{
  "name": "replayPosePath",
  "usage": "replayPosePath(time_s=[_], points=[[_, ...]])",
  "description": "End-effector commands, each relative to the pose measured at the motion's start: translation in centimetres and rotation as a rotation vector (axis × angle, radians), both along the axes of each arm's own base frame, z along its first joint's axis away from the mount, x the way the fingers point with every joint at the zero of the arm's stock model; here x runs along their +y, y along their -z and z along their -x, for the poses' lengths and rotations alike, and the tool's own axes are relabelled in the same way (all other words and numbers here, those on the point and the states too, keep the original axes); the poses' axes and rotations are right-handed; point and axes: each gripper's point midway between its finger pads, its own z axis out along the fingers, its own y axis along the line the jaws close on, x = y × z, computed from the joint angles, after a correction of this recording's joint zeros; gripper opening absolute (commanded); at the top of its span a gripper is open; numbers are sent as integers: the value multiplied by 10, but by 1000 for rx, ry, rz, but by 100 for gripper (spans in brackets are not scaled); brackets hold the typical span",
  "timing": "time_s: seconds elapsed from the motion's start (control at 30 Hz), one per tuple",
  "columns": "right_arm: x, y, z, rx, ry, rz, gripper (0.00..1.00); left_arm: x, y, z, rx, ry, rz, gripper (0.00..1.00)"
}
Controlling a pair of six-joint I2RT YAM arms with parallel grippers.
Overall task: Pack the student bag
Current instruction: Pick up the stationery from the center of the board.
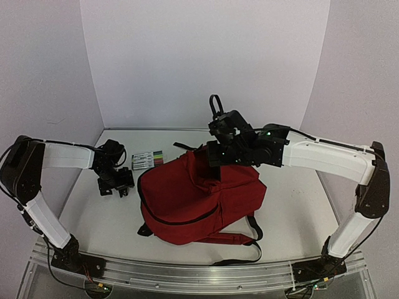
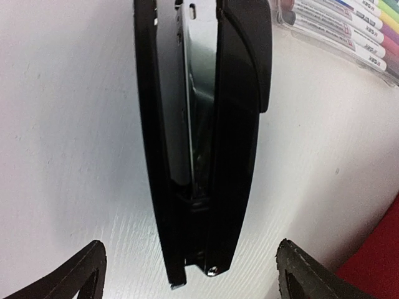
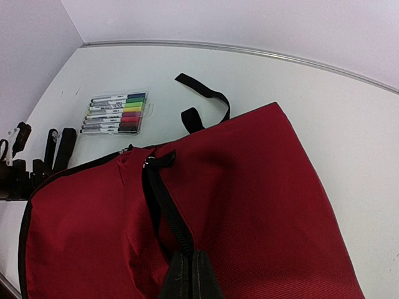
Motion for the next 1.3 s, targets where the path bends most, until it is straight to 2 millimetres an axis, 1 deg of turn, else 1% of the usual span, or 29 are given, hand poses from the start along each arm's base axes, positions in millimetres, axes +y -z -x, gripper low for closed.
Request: replayPosePath(time_s=[0.0,0.13,0.27,0.37,0.47,0.53,0.63,0.77,0.87,0.93,1.07,1.17,1.27], points=[[-1,-33,-2,-53,17,-97,0,-5,2,-22,-18,33,-25,85],[-1,-32,-2,-54,16,-93,0,-5,12,-25,4,31,-37,69],[-1,-31,-2,-55,15,-88,0,-5,13,-29,-6,27,-40,57],[-1,-30,-2,-53,14,-85,0,-5,12,-31,-14,28,-48,44],[0,-29,-2,-52,12,-85,0,-4,10,-32,-17,39,-53,32],[0,-30,-2,-52,12,-86,0,-4,6,-31,-25,46,-54,28],[0,-29,-2,-51,10,-86,0,-3,-6,-29,-56,60,-52,23],[2,-28,-2,-49,5,-84,0,-6,-38,-24,-129,76,0,21],[3,-29,-3,-49,1,-85,0,-23,-72,-16,-190,133,105,19],[4,-31,-3,-52,-2,-87,0,-39,-101,-7,-243,199,192,19],[5,-35,-4,-62,-2,-86,0,-85,-153,24,-290,396,382,19],[7,-34,-5,-62,-5,-85,0,-121,-182,57,-283,547,501,19],[9,-33,-5,-56,-10,-88,0,-154,-206,88,-273,673,617,19]])
